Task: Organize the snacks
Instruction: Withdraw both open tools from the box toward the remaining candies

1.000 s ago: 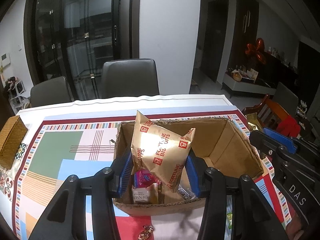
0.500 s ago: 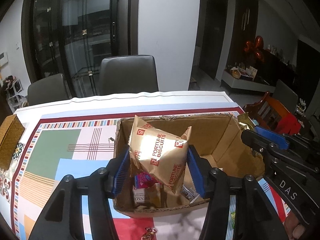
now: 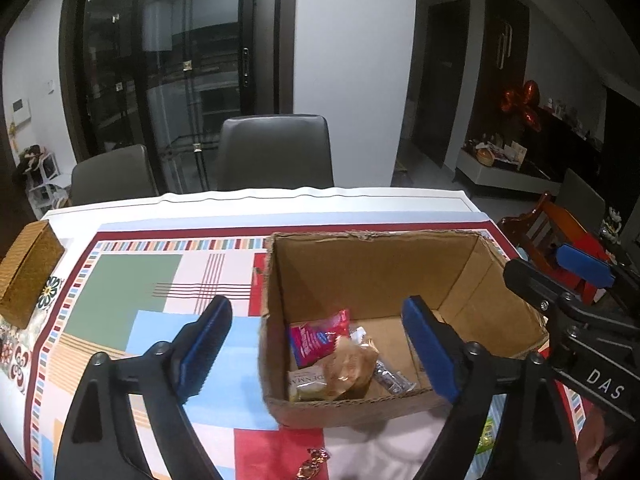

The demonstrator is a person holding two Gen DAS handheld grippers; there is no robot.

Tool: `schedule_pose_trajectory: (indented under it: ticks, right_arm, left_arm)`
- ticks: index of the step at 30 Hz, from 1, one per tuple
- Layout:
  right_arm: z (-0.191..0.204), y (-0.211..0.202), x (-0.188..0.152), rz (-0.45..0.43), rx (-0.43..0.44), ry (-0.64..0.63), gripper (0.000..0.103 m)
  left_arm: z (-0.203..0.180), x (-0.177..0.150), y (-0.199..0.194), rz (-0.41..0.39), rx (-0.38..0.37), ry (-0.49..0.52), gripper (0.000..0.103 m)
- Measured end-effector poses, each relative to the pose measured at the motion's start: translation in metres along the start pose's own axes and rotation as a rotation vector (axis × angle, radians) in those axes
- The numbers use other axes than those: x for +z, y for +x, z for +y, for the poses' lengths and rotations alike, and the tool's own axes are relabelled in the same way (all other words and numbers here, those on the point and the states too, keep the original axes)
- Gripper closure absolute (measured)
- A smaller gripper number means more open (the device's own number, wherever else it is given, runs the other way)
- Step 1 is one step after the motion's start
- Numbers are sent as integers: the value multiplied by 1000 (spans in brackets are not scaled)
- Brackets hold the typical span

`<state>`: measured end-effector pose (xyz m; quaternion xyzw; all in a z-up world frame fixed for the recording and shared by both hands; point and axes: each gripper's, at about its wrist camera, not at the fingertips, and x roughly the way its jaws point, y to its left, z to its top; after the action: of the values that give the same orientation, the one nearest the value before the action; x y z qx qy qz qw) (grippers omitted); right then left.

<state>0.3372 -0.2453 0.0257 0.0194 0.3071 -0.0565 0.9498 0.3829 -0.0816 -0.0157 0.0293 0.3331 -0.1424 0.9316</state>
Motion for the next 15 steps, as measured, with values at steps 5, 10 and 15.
schedule_pose_trajectory:
  ticks: [5,10,15]
  right_arm:
    - [0,-6,-2,-7,-3,14,26]
    - [-1,-13,-5,-17,-1,20,26]
    - [0,-21,-6,-27,-1,18,26]
  left_arm:
    - [2,-3,-7,-4,17,-10,8]
    - [4,-6,-15,-8,26,-16,6]
    - [4,-9,-23,-9,35,-15,6]
